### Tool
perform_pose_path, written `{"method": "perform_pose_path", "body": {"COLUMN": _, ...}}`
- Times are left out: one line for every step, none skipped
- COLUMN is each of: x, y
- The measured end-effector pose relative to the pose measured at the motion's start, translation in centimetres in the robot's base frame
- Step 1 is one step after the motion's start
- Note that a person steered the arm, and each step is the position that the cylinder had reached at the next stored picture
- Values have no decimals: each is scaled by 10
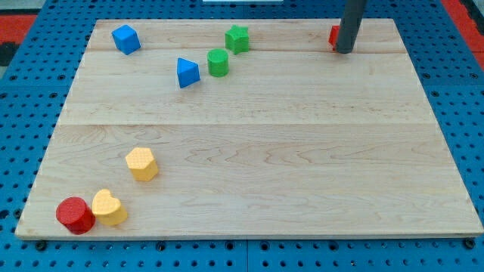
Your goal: Push the yellow hexagon towards the left center of the board
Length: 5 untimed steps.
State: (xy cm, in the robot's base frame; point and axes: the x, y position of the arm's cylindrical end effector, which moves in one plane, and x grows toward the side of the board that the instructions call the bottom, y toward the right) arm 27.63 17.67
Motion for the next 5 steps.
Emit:
{"method": "perform_pose_path", "body": {"x": 0, "y": -43}}
{"method": "perform_pose_path", "body": {"x": -7, "y": -83}}
{"method": "perform_pose_path", "body": {"x": 20, "y": -111}}
{"method": "perform_pose_path", "body": {"x": 134, "y": -118}}
{"method": "perform_pose_path", "body": {"x": 252, "y": -159}}
